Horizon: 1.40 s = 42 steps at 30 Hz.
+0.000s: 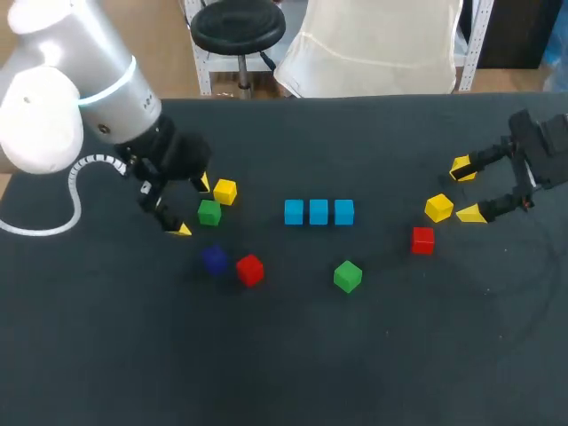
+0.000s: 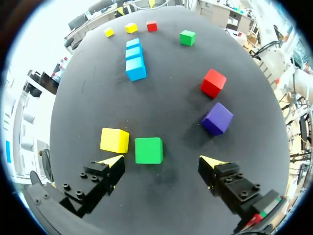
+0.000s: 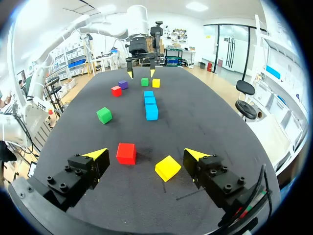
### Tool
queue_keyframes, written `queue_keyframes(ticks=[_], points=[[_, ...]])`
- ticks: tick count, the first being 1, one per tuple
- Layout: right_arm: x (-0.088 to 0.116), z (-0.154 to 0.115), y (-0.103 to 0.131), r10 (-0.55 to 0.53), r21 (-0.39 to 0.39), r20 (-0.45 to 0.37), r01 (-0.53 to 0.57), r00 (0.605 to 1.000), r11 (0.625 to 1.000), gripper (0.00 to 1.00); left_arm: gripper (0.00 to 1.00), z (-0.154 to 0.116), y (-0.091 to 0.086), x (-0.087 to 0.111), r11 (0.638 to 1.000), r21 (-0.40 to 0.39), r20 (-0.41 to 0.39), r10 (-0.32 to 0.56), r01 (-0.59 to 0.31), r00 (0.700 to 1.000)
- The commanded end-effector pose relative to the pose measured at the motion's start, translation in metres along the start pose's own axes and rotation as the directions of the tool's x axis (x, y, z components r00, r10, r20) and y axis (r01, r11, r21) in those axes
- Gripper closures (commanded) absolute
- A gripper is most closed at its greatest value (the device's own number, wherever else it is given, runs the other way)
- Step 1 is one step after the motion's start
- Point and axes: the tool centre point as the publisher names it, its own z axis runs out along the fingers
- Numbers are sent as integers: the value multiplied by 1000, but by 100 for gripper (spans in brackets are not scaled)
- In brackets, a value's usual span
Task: Place the blue cubes, place green cubes on the blue cubes, place the yellow cubes on the green cubes, then place the red cubes on the yellow cubes, and place purple cube on the red cubes.
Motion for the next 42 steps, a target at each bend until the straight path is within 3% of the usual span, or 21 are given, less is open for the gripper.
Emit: queue_keyframes(ticks=[1, 9, 10, 11, 12, 21, 25, 27, 34, 42], points=[[0, 0, -1, -1, -1, 2, 1, 1000, 1000, 0, 0, 6, 9, 1, 1000, 16, 1, 7, -7, 1000], [0, 0, -1, -1, -1, 2, 1, 1000, 1000, 0, 0, 9, 15, -2, 1000, 20, 2, 18, -18, 1000], [0, 0, -1, -1, -1, 2, 1, 1000, 1000, 0, 7, 10, 16, -3, 1000, 20, 1, 19, -19, 1000], [0, 0, -1, -1, -1, 2, 1, 1000, 1000, 0, 24, 10, 16, -3, 1000, 19, 1, 20, -20, 1000], [0, 0, -1, -1, -1, 2, 1, 1000, 1000, 0, 35, 10, 16, -3, 1000, 20, -1, 21, -21, 1000], [0, 0, -1, -1, -1, 2, 1, 1000, 1000, 0, 62, 16, 17, -6, 999, 33, -4, 21, -21, 1000], [0, 0, -1, -1, -1, 2, 1, 1000, 1000, 0, 83, 18, 17, -7, 999, 31, -2, 21, -21, 1000], [0, 0, -1, -1, -1, 2, 1, 1000, 1000, 0, 100, 19, 16, -8, 999, 31, -4, 20, -20, 1000], [0, 0, -1, -1, -1, 2, 1, 1000, 1000, 0, 100, 10, 9, -14, 1000, 2, 8, -2, 2, 1000], [0, 0, -1, -1, -1, 2, 1, 1000, 1000, 0, 100, -9, 5, -46, 998, -35, 2, -55, 55, 998]])
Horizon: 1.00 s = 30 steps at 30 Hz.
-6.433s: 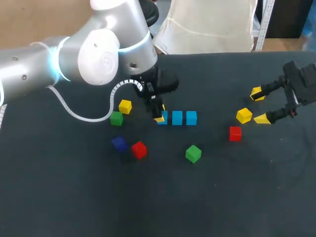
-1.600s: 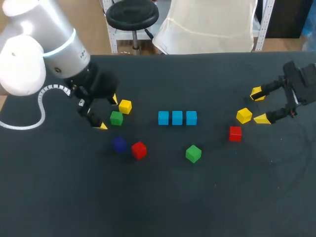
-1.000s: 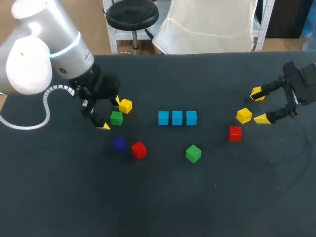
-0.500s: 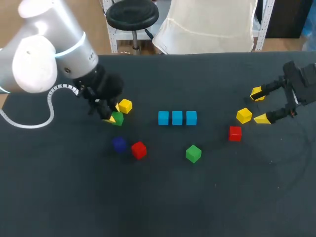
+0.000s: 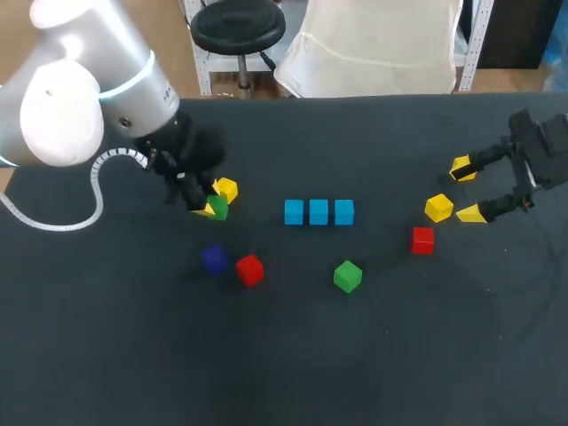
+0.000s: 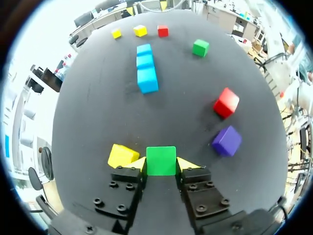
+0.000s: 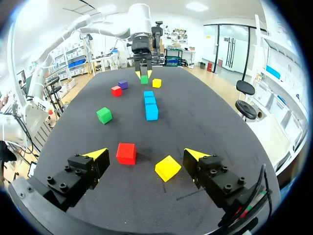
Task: Place the blue cubes, place green cubes on the blue cubes, place the yellow cubes on the green cubes, then place the red cubes on the yellow cubes, and place purple cube on the red cubes.
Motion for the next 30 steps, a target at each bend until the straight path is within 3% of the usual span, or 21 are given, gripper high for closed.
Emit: queue_keyframes(ticks=[1, 13, 30], points=[[0, 0, -1, -1, -1, 2, 1, 1000, 1000, 0, 100, -9, -10, -19, 1000, -27, -13, -6, 5, 1000], [0, 0, -1, -1, -1, 2, 1, 1000, 1000, 0, 100, -13, 0, -78, 999, -42, -9, 31, -31, 999], [0, 0, -1, -1, -1, 2, 1, 1000, 1000, 0, 100, 1, 20, -111, 999, -18, -31, 38, -38, 999]])
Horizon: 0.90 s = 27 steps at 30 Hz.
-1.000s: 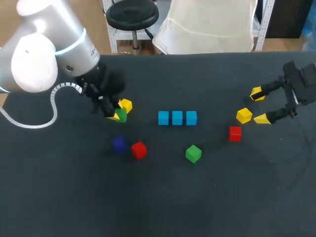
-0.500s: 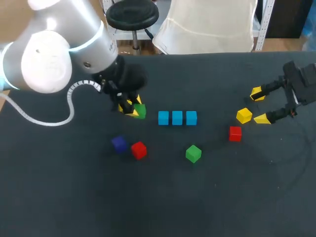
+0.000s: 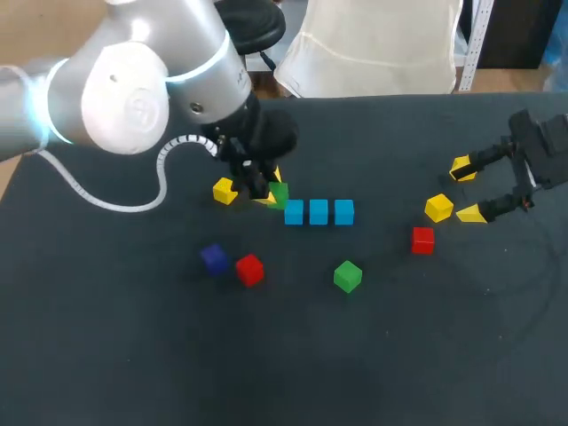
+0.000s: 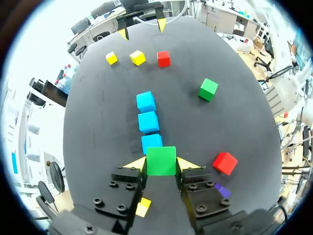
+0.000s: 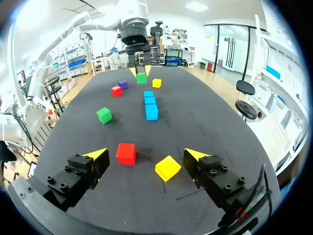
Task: Place the blue cubes, place green cubes on the blue cubes, place the yellow cubes on the green cubes, then place the red cubes on the yellow cubes, and place purple cube on the red cubes.
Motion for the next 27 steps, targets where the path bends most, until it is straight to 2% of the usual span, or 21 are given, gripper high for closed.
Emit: queue_keyframes(ticks=[1, 16, 18, 27], points=[[0, 0, -1, -1, -1, 2, 1, 1000, 1000, 0, 100, 6, 10, -7, 1000, 13, -10, -9, 9, 1000], [0, 0, -1, -1, -1, 2, 1, 1000, 1000, 0, 100, 24, 22, -21, 996, 29, -4, -88, 88, 996], [0, 0, -1, -1, -1, 2, 1, 1000, 1000, 0, 100, 26, 23, -23, 995, 30, 16, -98, 98, 995], [0, 0, -1, -1, -1, 2, 1, 1000, 1000, 0, 100, 30, 26, -28, 992, 42, 4, -115, 115, 993]])
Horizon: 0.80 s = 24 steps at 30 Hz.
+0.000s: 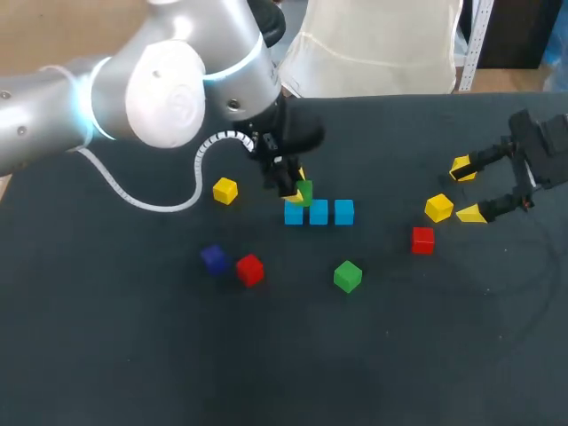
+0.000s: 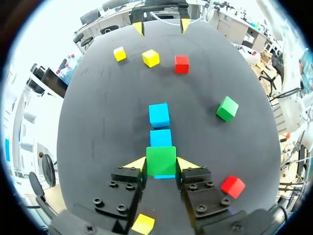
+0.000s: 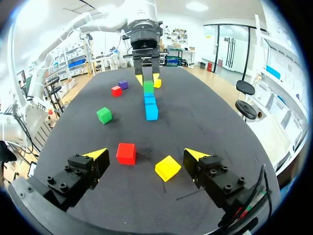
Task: Place the blue cubes, place green cubes on the blue cubes, place the yellow cubes on the green cubes, then place the red cubes on the yellow cubes, and place purple cube on the red cubes.
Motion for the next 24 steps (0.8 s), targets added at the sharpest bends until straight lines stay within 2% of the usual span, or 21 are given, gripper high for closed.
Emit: queue_keyframes(ticks=[1, 24], points=[[0, 0, -1, -1, -1, 2, 1, 1000, 1000, 0, 100, 2, 5, -3, 1000, 11, -10, -3, 3, 1000], [0, 0, -1, -1, -1, 2, 1, 1000, 1000, 0, 100, 10, 4, -5, 999, 41, -18, -13, 14, 1000]])
